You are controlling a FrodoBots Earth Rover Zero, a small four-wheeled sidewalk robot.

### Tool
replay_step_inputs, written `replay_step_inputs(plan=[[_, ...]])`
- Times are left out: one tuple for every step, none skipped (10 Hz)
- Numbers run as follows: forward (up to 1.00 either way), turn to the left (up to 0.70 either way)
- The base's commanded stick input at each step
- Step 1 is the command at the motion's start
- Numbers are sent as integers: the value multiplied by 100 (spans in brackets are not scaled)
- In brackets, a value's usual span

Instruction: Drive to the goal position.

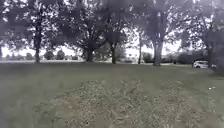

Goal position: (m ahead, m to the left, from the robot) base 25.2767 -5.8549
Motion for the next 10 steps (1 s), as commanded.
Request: replay_step_inputs(plan=[[70,0],[70,0],[70,0],[70,0],[70,0],[70,0],[70,0],[70,0],[70,0],[70,0]])
